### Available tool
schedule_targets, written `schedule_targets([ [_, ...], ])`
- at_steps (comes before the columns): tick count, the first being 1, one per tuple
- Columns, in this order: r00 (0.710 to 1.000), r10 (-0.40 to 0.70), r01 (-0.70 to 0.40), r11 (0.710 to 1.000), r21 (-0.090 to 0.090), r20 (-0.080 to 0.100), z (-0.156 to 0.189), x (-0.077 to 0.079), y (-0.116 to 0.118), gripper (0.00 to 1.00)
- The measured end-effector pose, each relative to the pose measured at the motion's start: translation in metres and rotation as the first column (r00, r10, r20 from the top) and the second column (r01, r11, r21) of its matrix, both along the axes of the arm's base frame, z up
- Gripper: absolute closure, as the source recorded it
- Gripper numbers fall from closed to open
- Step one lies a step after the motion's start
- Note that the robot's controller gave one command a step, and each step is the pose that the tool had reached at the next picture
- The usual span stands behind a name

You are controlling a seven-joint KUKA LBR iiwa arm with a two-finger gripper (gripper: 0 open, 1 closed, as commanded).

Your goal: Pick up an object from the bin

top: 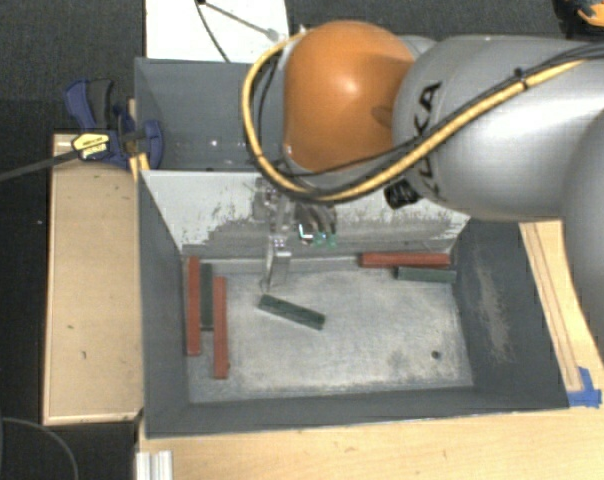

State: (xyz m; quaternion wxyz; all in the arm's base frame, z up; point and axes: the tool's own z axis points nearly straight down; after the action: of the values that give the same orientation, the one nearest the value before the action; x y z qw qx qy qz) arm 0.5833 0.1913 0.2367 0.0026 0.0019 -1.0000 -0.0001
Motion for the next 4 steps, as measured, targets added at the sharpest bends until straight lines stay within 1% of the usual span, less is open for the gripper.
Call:
schedule_targets([
  [1, 1.0, -0.004, 0.004, 1.0, 0.002, 0.009, 0.005, 0.002, -0.001, 0.0],
  [2, 1.0, 0.001, -0.002, 1.0, 0.003, 0.013, -0.047, -0.001, -0.023, 0.0],
  [3, 0.999, -0.043, 0.043, 0.999, 0.0, 0.007, -0.095, -0.038, -0.02, 0.0],
  [4, 0.964, 0.265, -0.265, 0.964, 0.001, 0.009, -0.14, -0.011, 0.051, 1.0],
])
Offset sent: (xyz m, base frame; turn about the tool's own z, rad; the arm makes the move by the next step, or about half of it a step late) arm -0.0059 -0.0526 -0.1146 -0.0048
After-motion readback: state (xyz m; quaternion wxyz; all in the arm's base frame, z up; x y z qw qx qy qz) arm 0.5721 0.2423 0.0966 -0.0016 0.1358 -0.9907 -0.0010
